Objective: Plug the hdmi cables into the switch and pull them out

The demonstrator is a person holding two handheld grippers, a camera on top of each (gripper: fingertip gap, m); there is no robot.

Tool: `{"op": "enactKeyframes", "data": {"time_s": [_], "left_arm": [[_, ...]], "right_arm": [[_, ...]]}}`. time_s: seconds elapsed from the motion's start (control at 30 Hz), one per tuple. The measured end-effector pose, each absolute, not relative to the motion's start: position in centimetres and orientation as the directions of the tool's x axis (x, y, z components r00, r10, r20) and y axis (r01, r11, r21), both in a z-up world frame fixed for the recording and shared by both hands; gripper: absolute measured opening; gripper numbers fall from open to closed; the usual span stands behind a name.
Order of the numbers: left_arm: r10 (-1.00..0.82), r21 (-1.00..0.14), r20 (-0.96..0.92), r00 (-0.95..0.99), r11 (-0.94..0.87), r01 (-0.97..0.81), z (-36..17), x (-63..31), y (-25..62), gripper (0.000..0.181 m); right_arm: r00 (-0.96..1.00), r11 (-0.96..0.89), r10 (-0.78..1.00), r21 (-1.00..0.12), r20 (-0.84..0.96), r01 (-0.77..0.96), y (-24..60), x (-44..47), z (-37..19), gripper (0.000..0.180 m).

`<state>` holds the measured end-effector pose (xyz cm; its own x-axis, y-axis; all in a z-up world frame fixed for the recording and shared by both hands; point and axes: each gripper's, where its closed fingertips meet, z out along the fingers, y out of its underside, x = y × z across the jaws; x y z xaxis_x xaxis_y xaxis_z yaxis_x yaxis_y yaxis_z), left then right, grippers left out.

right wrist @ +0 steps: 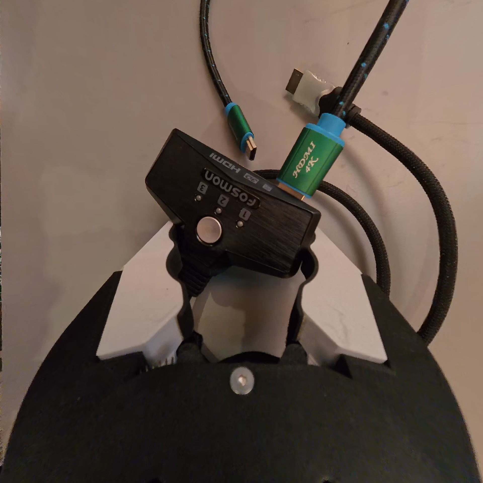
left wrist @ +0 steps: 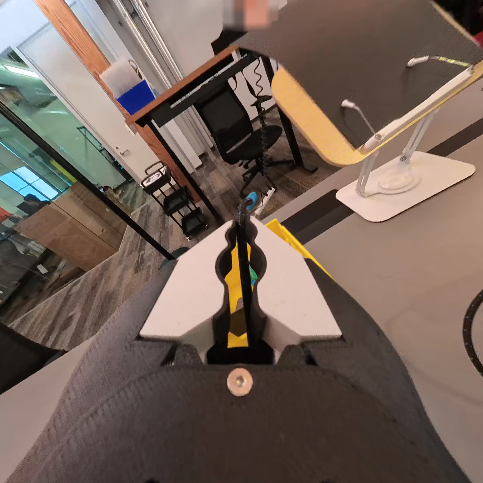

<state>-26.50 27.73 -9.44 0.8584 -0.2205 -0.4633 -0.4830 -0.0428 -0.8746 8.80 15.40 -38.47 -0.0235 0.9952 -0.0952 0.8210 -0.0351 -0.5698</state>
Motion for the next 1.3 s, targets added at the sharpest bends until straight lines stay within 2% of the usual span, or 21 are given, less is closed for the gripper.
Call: {"op": "enactKeyframes", "data": {"time_s": [0.13, 0.4, 0.5, 0.63, 0.73, 0.83, 0.9, 1.13, 1.3], "left_arm": [[-0.245, -0.882, -0.461, 0.853, 0.02, -0.471, -7.4, -25.0, 26.7, 0.004], [-0.375, -0.873, -0.48, 0.793, 0.116, -0.473, -5.1, -20.0, 24.3, 0.004], [-0.444, -0.875, -0.475, 0.76, 0.143, -0.463, -4.9, -17.7, 23.5, 0.004], [-0.522, -0.871, -0.475, 0.708, 0.168, -0.461, -5.3, -14.6, 22.7, 0.004], [-0.572, -0.866, -0.476, 0.668, 0.173, -0.469, -6.0, -12.4, 22.4, 0.004], [-0.624, -0.869, -0.462, 0.63, 0.18, -0.46, -6.6, -10.3, 21.9, 0.004], [-0.655, -0.869, -0.458, 0.601, 0.187, -0.458, -7.0, -8.8, 21.5, 0.005], [-0.767, -0.884, -0.404, 0.499, 0.188, -0.427, -8.9, -3.9, 20.0, 0.005], [-0.823, -0.897, -0.36, 0.44, 0.176, -0.405, -10.2, -1.3, 19.1, 0.005]], "right_arm": [[-0.016, -0.039, 0.996, -0.569, -0.092, 0.822, 15.5, 9.0, -38.2, 0.099], [0.05, -0.102, 0.993, -0.575, -0.106, 0.811, 16.1, 10.0, -37.5, 0.133], [0.059, -0.107, 0.993, -0.582, -0.1, 0.806, 16.2, 10.4, -36.8, 0.133], [0.066, -0.105, 0.994, -0.585, -0.088, 0.804, 16.5, 11.3, -35.7, 0.118], [0.074, -0.111, 0.994, -0.596, -0.086, 0.795, 16.6, 11.9, -35.0, 0.117], [0.078, -0.079, 0.997, -0.616, -0.029, 0.784, 17.4, 12.2, -33.7, 0.102], [0.094, -0.051, 0.995, -0.655, 0.031, 0.754, 18.2, 12.0, -31.8, 0.087], [0.193, 0.033, 0.962, -0.783, 0.193, 0.621, 20.7, 10.7, -26.0, 0.069], [0.258, 0.111, 0.93, -0.869, 0.262, 0.482, 21.2, 8.7, -21.5, 0.065]]}}
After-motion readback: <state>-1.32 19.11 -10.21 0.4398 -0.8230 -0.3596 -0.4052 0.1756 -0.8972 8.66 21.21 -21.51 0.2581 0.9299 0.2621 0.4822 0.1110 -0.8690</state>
